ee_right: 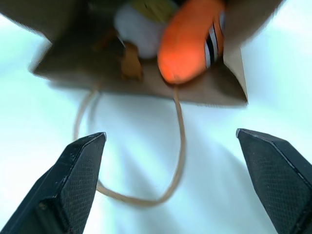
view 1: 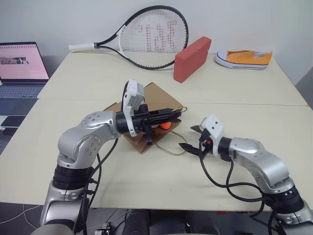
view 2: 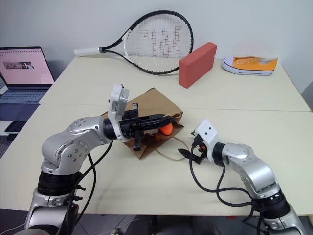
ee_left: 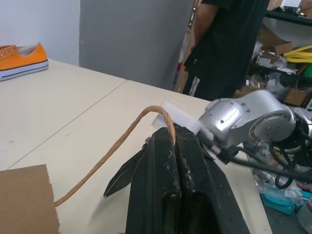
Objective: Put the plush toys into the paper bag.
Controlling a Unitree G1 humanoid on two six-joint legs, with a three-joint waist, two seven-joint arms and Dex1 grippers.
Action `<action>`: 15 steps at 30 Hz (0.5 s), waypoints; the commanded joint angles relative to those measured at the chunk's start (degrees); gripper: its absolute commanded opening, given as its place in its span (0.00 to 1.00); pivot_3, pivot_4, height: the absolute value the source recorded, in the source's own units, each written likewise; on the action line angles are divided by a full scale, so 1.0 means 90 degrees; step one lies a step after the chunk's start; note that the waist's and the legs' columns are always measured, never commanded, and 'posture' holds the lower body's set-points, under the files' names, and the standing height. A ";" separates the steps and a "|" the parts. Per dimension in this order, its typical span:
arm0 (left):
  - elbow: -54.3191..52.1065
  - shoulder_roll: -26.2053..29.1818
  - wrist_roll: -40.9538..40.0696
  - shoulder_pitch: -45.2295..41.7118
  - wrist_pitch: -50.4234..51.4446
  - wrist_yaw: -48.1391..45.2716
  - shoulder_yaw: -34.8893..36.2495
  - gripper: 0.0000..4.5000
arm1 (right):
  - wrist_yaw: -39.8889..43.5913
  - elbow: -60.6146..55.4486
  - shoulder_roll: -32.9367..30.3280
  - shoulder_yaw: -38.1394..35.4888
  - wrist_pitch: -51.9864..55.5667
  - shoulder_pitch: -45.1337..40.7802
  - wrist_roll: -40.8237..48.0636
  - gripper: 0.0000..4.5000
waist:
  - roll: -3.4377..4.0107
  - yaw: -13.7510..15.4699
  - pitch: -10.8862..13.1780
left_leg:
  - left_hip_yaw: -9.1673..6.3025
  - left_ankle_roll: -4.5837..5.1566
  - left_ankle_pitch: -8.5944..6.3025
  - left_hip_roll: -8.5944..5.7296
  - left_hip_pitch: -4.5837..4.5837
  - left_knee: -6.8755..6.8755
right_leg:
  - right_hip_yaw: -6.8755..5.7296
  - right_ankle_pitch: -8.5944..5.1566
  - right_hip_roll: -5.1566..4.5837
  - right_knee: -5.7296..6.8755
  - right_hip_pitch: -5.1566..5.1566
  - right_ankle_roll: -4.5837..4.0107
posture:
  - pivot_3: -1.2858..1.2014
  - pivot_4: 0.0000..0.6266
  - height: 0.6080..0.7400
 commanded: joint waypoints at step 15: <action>-0.0158 0.0050 0.0065 -0.0024 -0.0169 0.0011 0.0138 0.00 | -0.0139 0.1113 0.0666 0.0123 -0.0828 -0.0176 -0.0717 0.15 | 0.0000 0.0025 0.0000 | -0.0004 0.0000 0.0000 -0.0002 -0.0001 0.0000 | -0.0001 0.0001 0.0000 0.0000 0.0002 0.0001 | 0.52 0.24 1.00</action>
